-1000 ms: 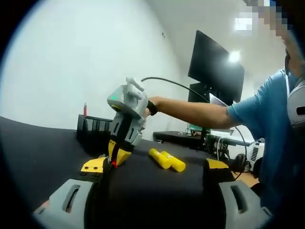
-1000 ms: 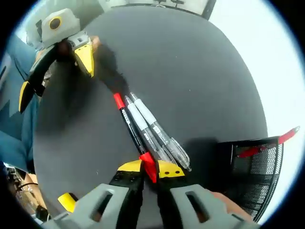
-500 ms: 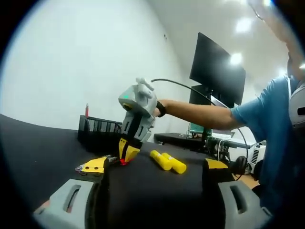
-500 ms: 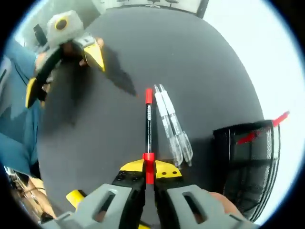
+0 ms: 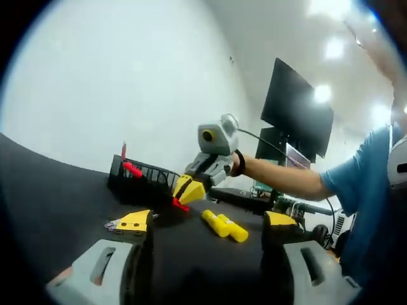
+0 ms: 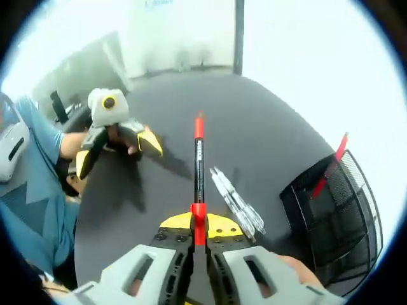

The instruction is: Pick up pens and glue sticks and place them into the holder.

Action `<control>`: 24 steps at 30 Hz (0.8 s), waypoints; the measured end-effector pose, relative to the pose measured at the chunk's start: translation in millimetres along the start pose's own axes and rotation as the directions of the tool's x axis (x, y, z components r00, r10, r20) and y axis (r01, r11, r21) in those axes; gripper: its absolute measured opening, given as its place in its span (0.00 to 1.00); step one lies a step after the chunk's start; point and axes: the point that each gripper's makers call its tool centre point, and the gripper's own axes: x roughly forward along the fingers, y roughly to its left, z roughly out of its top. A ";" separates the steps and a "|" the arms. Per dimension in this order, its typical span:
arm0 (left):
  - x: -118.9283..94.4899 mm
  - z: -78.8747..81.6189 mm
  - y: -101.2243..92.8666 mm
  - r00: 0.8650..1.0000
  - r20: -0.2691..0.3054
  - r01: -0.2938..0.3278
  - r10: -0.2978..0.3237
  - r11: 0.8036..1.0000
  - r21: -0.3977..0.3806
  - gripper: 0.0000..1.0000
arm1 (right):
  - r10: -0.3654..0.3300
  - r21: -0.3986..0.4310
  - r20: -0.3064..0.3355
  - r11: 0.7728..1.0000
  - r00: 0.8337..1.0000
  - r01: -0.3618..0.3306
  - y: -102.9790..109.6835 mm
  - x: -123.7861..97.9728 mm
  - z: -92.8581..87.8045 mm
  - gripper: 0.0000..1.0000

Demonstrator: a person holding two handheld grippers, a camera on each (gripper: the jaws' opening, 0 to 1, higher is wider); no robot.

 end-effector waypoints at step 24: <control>-22.8 38.7 17.6 0.980 0.193 0.002 0.047 0.970 -0.244 0.27 | 0.041 0.115 0.408 0.989 0.912 -0.095 82.0 11.4 46.2 0.04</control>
